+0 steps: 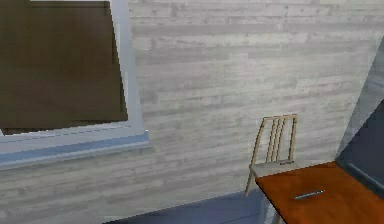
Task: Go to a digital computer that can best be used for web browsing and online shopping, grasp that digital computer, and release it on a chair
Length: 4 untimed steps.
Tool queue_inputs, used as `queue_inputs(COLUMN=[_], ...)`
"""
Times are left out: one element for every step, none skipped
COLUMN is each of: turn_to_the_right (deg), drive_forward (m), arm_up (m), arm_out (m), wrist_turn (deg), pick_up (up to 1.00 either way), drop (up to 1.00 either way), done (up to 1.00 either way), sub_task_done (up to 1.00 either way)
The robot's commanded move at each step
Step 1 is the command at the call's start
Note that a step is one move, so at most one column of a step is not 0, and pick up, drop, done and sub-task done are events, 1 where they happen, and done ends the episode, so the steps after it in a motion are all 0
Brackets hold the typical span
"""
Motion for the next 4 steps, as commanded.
queue_inputs(turn_to_the_right=[0.0,0.0,45.0,45.0], drive_forward=[0.0,0.0,0.0,0.0], arm_up=[0.0,0.0,0.0,0.0], arm_out=[0.0,-0.36,0.0,0.0], wrist_turn=[-24.0,0.0,0.0,0.0], pick_up=[0.0,0.0,0.0,0.0], drop=[0.0,0.0,0.0,0.0], done=[0.0,0.0,0.0,0.0], sub_task_done=[0.0,0.0,0.0,0.0])
